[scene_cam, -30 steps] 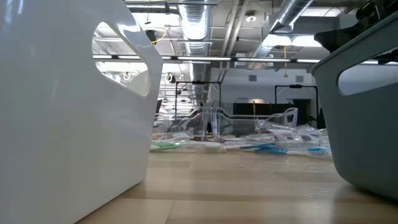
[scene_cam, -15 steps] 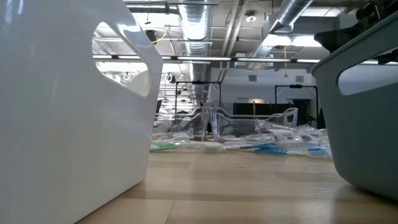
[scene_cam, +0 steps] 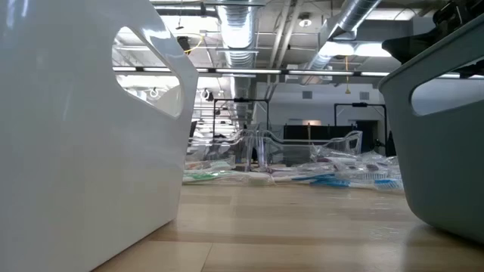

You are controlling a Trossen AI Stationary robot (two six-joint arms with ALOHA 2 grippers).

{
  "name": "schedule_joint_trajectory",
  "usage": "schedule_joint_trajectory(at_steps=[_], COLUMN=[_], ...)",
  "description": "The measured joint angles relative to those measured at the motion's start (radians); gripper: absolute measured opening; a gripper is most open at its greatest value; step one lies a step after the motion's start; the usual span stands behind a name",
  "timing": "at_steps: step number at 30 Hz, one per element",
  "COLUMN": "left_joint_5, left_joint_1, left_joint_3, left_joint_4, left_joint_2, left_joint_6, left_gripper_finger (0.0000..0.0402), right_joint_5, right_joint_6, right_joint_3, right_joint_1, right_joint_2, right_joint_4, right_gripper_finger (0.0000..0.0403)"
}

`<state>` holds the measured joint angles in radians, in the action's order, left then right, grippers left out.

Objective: Pick & Place Toothbrushes
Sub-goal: Put the purple toothbrush into the right transparent bin

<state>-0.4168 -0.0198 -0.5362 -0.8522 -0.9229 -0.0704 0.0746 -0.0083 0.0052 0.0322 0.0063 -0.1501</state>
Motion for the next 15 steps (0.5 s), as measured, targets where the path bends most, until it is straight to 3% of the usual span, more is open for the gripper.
schedule_joint_trajectory(at_steps=[5,11,15], left_joint_5=[0.0,0.0,0.0], left_joint_1=[-0.028,-0.074,-0.075], left_joint_3=[0.0,0.0,0.0], left_joint_4=[-0.019,-0.033,-0.025], left_joint_2=[0.0,0.0,0.0], left_joint_6=[0.0,-0.001,-0.002], left_gripper_finger=[0.0008,0.0008,0.0008], right_joint_5=[0.001,0.0,-0.019], right_joint_6=[-0.002,-0.186,-0.071], right_joint_3=[0.0,0.0,0.0], right_joint_1=[-0.004,-0.025,-0.017], right_joint_2=[0.0,0.0,0.0], right_joint_4=[-0.052,-0.511,-0.703], right_gripper_finger=[0.0,0.0,0.0])
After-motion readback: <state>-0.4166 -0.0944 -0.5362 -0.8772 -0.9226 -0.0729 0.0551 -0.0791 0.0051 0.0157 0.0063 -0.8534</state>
